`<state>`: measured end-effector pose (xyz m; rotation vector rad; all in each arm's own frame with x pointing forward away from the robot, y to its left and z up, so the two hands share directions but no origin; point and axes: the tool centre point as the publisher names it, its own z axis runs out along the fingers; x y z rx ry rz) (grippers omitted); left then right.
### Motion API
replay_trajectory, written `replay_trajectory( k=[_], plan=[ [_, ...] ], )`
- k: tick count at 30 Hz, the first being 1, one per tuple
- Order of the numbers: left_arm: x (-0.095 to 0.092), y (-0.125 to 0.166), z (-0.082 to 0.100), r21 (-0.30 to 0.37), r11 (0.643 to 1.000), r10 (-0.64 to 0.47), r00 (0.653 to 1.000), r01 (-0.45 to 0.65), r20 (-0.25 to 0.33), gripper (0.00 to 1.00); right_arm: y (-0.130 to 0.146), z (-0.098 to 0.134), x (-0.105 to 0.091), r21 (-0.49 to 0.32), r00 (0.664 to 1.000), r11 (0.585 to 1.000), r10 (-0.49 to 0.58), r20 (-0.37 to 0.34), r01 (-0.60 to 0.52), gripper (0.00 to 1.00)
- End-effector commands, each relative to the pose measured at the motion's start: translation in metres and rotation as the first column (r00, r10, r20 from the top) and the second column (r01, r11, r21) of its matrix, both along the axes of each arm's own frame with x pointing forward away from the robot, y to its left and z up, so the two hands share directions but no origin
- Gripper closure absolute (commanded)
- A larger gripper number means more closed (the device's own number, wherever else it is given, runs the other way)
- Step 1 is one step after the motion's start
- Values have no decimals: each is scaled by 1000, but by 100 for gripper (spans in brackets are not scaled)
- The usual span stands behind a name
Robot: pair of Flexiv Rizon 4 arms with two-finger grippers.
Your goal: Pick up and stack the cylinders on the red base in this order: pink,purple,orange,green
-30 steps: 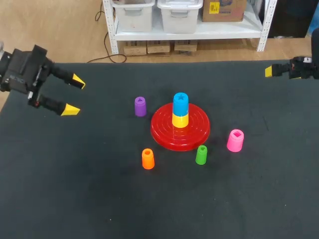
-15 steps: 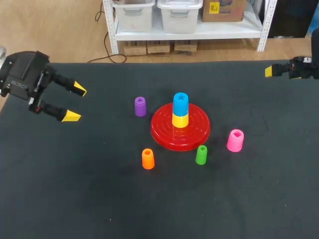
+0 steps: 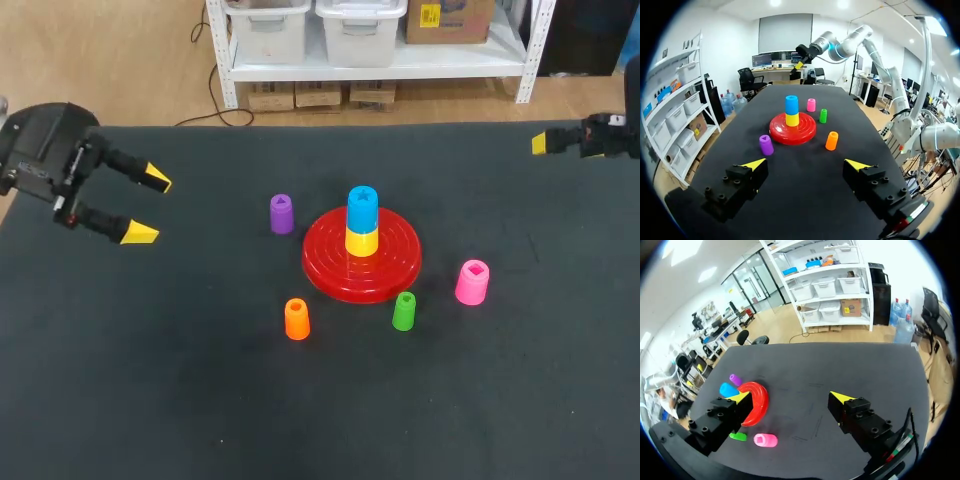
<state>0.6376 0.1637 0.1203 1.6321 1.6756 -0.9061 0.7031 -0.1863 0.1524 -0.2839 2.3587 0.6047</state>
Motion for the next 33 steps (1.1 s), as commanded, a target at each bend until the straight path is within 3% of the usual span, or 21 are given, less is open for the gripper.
replay_trajectory(
  k=[1, 5, 10, 16, 18, 20, 31, 33],
  plan=[
    [0, 0, 0, -1, 1000, -1, 1000, 1, 2, 0, 5, 17, -6, -166, 1000, 986, 17, -8, -18, 0],
    [0, 0, 0, -1, 1000, -1, 1000, 1, 2, 0, 24, 19, -14, -310, 994, 945, 87, -72, -105, 0],
    [0, 0, 0, -1, 1000, -1, 1000, 1, 2, 0, 51, 4, -31, -451, 960, 852, 191, -204, -266, 0],
    [0, 0, 0, -1, 1000, -1, 1000, 1, 2, 0, 70, -19, -48, -498, 917, 788, 205, -342, -362, 0],
    [0, 0, 0, -1, 1000, -1, 1000, 1, 2, 0, 71, -20, -50, -519, 922, 779, 191, -338, -352, 0],
    [0, 0, 0, -1, 1000, -1, 1000, 1, 2, 0, 61, -15, -46, -603, 964, 766, 77, -254, -220, 0],
    [0, 0, 0, -1, 1000, -1, 1000, 1, 2, 0, 61, -15, -46, -603, 964, 766, 77, -254, -220, 0],
    [0, 0, 0, -1, 1000, -1, 1000, 1, 2, 0, 68, -25, -47, -612, 954, 748, 95, -283, -257, 0]
  ],
)
